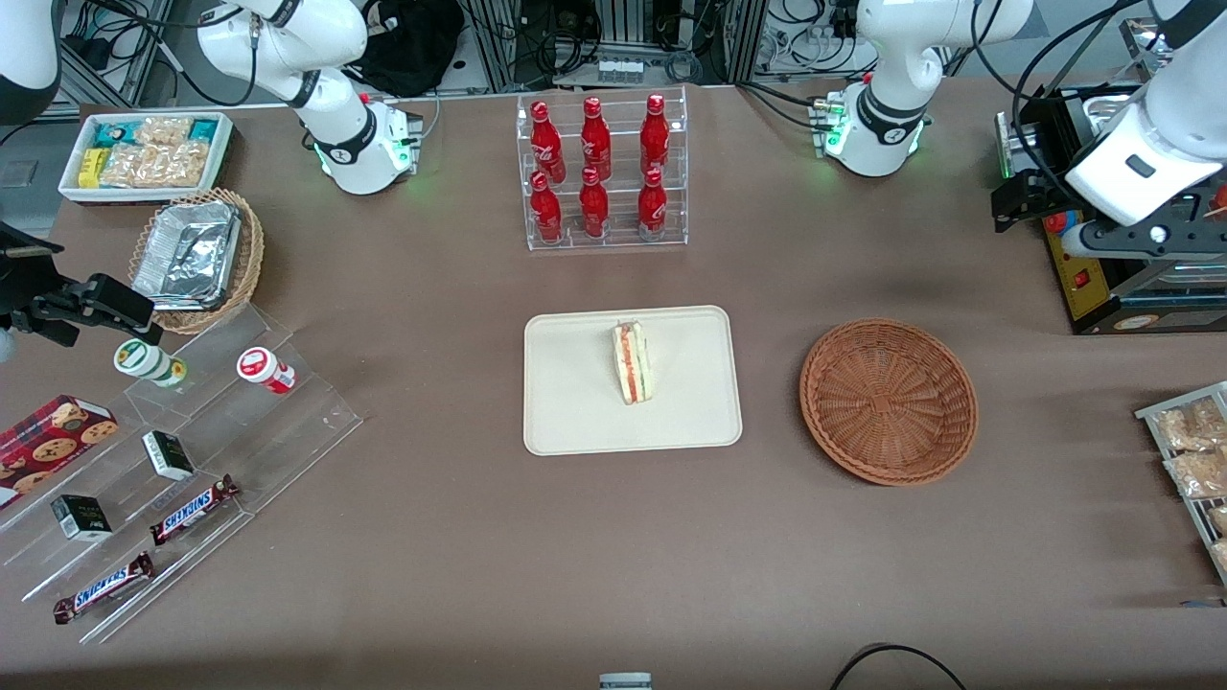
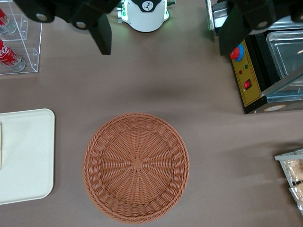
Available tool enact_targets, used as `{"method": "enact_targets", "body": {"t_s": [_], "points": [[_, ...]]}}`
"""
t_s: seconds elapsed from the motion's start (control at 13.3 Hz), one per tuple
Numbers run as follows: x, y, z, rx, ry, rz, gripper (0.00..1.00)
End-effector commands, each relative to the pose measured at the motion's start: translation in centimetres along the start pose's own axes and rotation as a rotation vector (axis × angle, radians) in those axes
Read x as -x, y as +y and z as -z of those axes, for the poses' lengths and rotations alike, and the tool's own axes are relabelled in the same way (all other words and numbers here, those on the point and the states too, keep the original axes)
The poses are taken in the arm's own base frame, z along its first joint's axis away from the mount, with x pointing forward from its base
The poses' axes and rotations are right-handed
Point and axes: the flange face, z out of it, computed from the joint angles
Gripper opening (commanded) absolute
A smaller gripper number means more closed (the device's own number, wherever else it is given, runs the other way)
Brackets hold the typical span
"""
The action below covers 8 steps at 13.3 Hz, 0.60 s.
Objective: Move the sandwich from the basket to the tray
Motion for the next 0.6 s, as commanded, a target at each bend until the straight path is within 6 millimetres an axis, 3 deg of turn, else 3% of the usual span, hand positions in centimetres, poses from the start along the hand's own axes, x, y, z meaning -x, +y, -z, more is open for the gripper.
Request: {"method": "enact_targets", "body": {"t_s": [0.0,0.53], "points": [[-0.1,-1.7,1.0,0.020,0.024,-0.006,1.00],[0.1,-3.9,1.8,0.052,0.042,0.016,1.00]]}}
